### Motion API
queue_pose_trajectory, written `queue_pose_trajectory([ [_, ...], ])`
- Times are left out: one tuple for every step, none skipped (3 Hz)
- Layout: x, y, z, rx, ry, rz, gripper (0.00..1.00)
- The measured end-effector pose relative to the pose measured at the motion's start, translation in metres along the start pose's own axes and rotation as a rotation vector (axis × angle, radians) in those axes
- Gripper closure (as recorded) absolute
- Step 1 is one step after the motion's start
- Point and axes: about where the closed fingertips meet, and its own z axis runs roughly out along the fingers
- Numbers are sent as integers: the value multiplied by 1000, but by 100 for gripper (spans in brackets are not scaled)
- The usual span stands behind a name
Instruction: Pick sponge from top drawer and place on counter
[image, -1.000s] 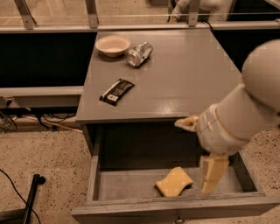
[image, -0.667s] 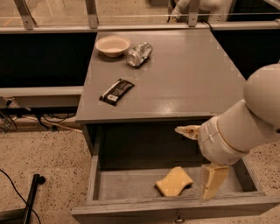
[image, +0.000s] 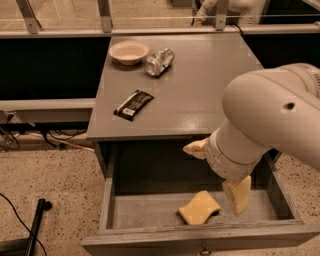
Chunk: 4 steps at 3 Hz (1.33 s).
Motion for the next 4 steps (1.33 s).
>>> queue_pose_trajectory([
  [1, 5, 12, 3, 56, -213, 0],
  [1, 5, 12, 2, 57, -294, 0],
  [-6, 1, 29, 2, 23, -352, 0],
  [-16, -6, 58, 0, -4, -446, 0],
])
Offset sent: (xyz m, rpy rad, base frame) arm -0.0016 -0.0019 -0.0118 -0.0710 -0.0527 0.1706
